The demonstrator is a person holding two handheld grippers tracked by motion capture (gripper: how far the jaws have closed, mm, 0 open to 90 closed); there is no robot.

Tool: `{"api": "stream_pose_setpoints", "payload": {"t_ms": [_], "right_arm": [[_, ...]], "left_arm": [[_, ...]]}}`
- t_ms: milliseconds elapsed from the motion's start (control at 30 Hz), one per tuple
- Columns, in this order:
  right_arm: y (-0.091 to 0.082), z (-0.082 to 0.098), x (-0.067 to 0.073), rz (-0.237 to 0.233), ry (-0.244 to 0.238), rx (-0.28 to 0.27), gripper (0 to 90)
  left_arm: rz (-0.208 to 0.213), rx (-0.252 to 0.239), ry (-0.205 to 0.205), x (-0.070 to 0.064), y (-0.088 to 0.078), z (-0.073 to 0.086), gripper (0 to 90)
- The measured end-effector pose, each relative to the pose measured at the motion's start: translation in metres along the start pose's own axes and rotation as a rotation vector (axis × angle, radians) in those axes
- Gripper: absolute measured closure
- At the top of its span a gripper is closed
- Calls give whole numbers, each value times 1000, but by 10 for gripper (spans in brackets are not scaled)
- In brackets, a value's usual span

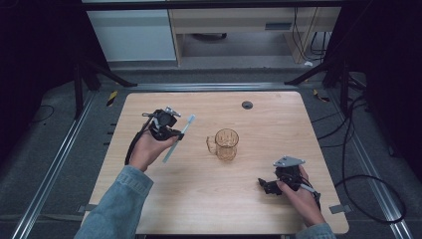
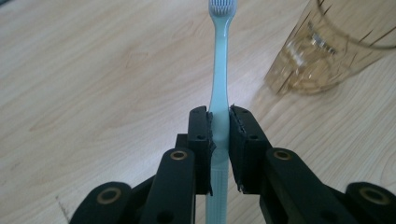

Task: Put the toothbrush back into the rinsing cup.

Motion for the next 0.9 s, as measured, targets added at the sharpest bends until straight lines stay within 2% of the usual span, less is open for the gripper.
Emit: {"api": "stream_pose_setpoints", "payload": {"t_ms": [133,267,567,767,900], "right_arm": [[0,0,1,-6,-7,-3,5],[0,0,1,-9,-6,-3,5],[0,0,1,-7,-9,-5,8],[-1,0,1,-11,-9,-4,8],[-1,0,1,-13,-12,-5,8]], "left_arm": [[6,-48,20,-8,0,-9,786],[13,-130,27,-16,3,-16,786],[-45,-294,50,-18,-1,-34,787],[-52,-402,61,-21,-2,-46,787],[-70,-506,86,-26,-6,-55,787]]}}
Point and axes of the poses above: each handheld gripper's, and its own axes: y roughly forward along the jaws, z roughly out of its underside, x roughly to its left, the point moved 6 cm from there along y, roughly forward along the jaws, and after that the axes turned 14 degrees about z, right-handed, at the moved point
